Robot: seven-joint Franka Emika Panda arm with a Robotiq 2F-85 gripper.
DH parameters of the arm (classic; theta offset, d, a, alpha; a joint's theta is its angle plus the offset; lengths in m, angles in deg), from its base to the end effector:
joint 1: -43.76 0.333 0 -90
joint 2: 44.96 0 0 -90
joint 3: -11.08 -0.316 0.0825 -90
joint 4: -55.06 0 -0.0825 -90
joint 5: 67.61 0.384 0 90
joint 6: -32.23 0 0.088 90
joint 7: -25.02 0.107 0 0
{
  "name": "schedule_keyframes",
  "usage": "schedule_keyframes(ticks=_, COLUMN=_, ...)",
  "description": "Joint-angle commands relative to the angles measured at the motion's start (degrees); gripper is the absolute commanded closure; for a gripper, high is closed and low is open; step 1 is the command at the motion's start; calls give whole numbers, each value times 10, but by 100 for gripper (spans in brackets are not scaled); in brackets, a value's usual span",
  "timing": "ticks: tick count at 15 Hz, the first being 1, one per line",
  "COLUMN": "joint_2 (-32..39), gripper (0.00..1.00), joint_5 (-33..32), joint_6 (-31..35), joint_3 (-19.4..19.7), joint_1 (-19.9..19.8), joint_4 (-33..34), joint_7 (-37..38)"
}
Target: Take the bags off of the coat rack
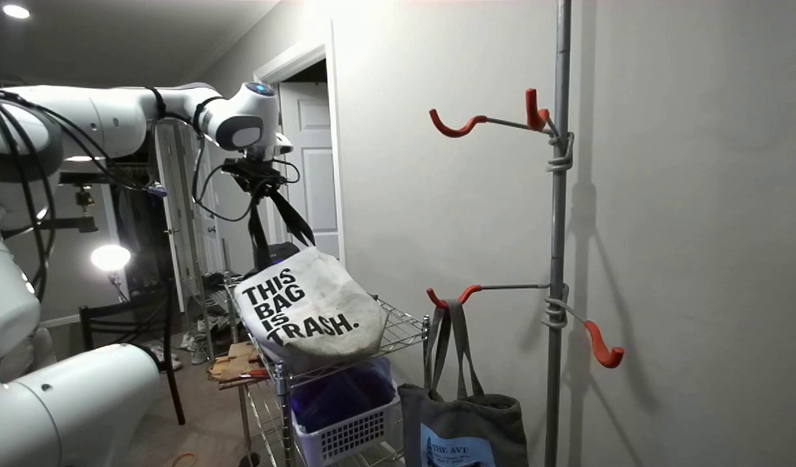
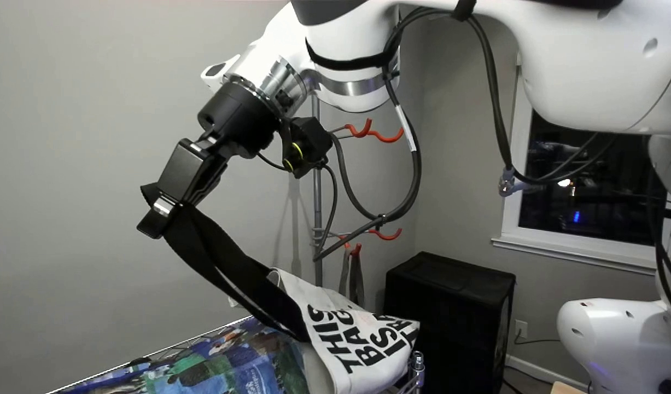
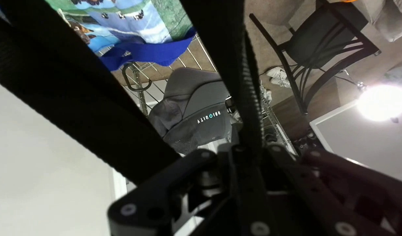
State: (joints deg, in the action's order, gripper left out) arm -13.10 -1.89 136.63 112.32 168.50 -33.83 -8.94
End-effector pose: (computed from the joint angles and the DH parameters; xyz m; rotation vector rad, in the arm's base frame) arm 0.3837 0.4659 0.6719 -2.2091 -1.2078 -0.5276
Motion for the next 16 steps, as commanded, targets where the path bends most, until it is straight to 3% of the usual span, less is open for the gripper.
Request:
schedule_keyframes(ticks=1, joint_2=3, gripper=97, joint_5=17, joint_6=35, joint_3=-11, joint_1=-3, joint_4=15, joint_7=-6)
schedule_keyframes(ticks=3, joint_2=3, gripper=97, joint_5=14, joint_6=48, joint_3=-20, joint_1=-8, joint_4=21, joint_7=-6)
schedule_keyframes(ticks=4, joint_2=3, gripper=71, joint_5=10, joint_6=49, joint_3=-25, joint_1=-12, joint_4=22, joint_7=-6)
schedule_keyframes(ticks=5, joint_2=2, gripper=71, joint_5=9, joint_6=52, joint_3=-29, joint_1=-16, joint_4=21, joint_7=-6)
schedule_keyframes(ticks=9, joint_2=0, gripper=46, joint_5=6, joint_6=56, joint_3=-35, joint_1=-32, joint_4=19, joint_7=-6)
schedule_keyframes(ticks=12, joint_2=-14, gripper=27, joint_5=-6, joint_6=23, joint_3=-31, joint_1=-44, joint_4=21, joint_7=0)
schedule_keyframes(ticks=16, joint_2=1, gripper=3, joint_5=-81, joint_6=-34, joint_3=-10, joint_1=-71, joint_4=21, joint_7=-7)
